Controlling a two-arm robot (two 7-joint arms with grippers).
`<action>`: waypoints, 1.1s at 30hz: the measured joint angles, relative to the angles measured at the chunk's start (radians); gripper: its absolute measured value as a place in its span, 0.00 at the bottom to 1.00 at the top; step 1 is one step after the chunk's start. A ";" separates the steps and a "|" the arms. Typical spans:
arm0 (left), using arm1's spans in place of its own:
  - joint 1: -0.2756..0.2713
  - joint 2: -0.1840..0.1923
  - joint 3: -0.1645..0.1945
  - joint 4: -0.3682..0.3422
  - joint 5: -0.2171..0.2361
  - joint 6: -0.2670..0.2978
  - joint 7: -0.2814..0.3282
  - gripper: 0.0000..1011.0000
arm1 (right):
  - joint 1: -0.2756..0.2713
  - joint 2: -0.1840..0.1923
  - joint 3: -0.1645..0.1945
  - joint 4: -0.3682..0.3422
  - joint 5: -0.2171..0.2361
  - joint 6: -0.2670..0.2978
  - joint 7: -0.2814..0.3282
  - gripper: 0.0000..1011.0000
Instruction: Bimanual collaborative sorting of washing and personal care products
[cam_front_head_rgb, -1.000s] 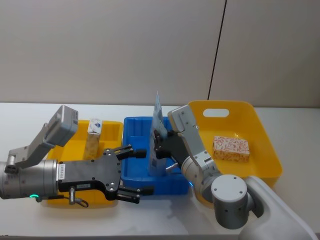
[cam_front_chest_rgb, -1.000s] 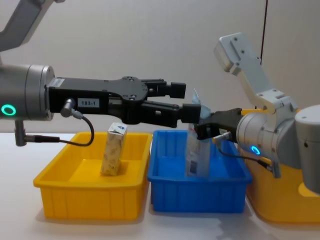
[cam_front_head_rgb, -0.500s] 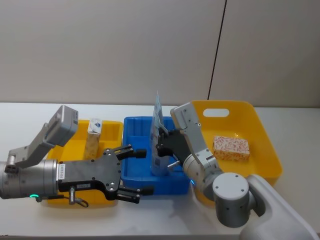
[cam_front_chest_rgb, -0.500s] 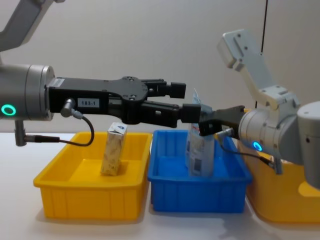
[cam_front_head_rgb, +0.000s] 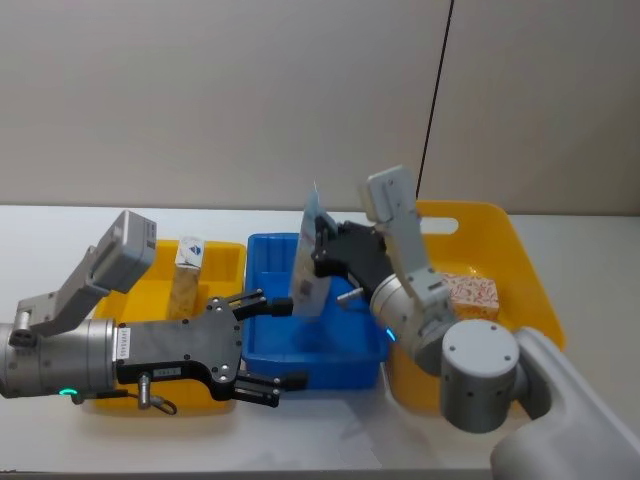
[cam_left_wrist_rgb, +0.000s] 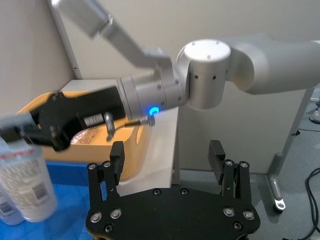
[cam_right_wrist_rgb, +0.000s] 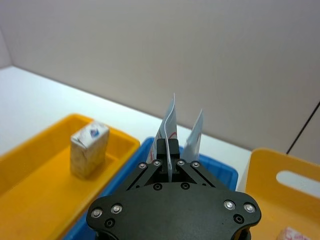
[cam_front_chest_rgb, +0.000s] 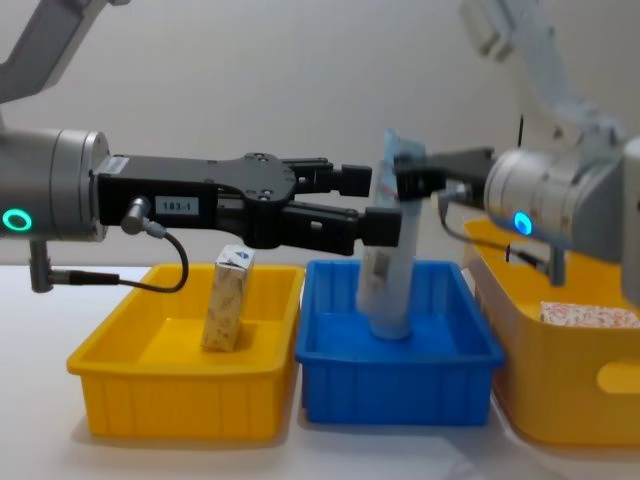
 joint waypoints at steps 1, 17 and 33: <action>0.000 0.000 0.000 0.000 0.000 0.000 0.000 0.99 | -0.002 0.001 0.006 -0.019 0.007 0.003 0.006 0.00; 0.000 0.000 0.000 0.000 0.000 0.000 0.000 0.99 | -0.025 0.037 0.086 -0.164 0.047 0.032 0.035 0.00; 0.000 0.000 0.000 0.000 0.000 0.000 0.000 0.99 | -0.038 0.111 0.150 -0.162 -0.004 0.030 0.008 0.00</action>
